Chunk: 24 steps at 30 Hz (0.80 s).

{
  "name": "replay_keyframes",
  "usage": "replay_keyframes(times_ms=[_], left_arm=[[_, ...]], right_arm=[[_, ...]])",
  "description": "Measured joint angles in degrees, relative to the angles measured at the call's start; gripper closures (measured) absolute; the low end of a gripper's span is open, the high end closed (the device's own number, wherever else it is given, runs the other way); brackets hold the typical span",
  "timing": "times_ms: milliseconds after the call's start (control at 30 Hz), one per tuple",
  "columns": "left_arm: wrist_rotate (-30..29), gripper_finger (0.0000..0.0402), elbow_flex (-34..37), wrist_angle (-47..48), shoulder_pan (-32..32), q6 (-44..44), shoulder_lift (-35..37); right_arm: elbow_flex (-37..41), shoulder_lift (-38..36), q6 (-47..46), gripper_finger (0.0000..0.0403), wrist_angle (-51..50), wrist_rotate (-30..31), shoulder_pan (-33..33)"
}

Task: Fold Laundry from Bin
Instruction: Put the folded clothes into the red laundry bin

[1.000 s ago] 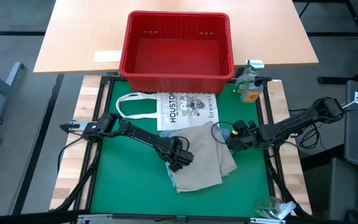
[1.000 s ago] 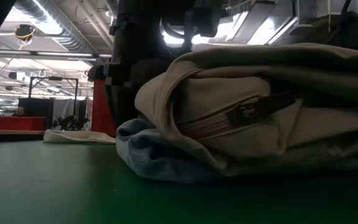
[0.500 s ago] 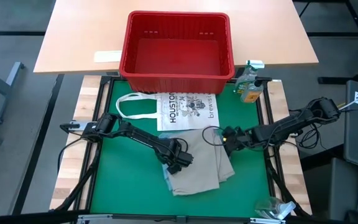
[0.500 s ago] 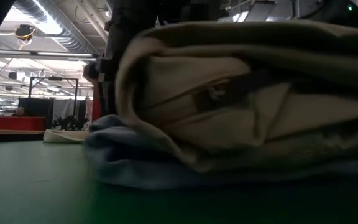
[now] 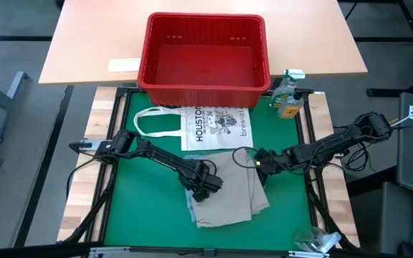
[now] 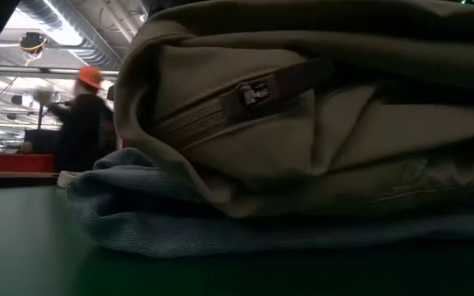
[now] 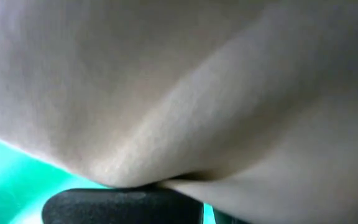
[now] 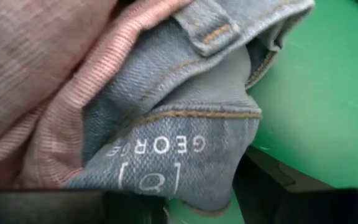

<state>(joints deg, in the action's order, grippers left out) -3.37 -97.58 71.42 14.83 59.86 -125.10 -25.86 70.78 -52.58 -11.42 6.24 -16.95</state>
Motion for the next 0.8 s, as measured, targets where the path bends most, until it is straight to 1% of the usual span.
replay_keyframes(times_ms=[100, 200, 333, 533, 633, 700, 800], left_arm=[[0.32, 0.0399, -0.03, 0.00, -0.02, 0.03, 0.00], [0.91, 0.0399, -0.04, 0.00, -0.04, 0.08, 0.00], [1.75, 0.0399, -0.04, 0.39, 0.02, 0.10, 0.00], [2.10, 0.0399, -0.04, 0.42, 0.02, 1.22, 0.00], [4.16, 0.0399, -0.04, 0.42, 0.02, 3.19, 0.00], [6.01, 0.0399, -0.04, 0.39, 0.02, 4.68, 0.00], [8.91, 0.0399, -0.04, 0.37, 0.02, 5.76, 0.00]], right_arm=[[0.64, 0.30, -1.68, 0.0243, 0.94, -0.09, 0.01], [1.92, 1.55, -2.08, 0.0243, 4.53, -0.79, 0.04], [3.36, 4.96, -2.66, 0.0243, 11.58, -2.41, 0.04], [3.51, 10.20, -2.64, 0.0248, 17.59, -2.89, 0.04], [3.55, 11.04, -3.39, 0.0272, 20.59, -3.21, 0.04], [3.55, 10.95, -4.16, 0.0301, 22.53, -3.51, 0.06], [3.55, 10.76, -4.36, 0.0353, 25.51, -4.76, 0.11]])
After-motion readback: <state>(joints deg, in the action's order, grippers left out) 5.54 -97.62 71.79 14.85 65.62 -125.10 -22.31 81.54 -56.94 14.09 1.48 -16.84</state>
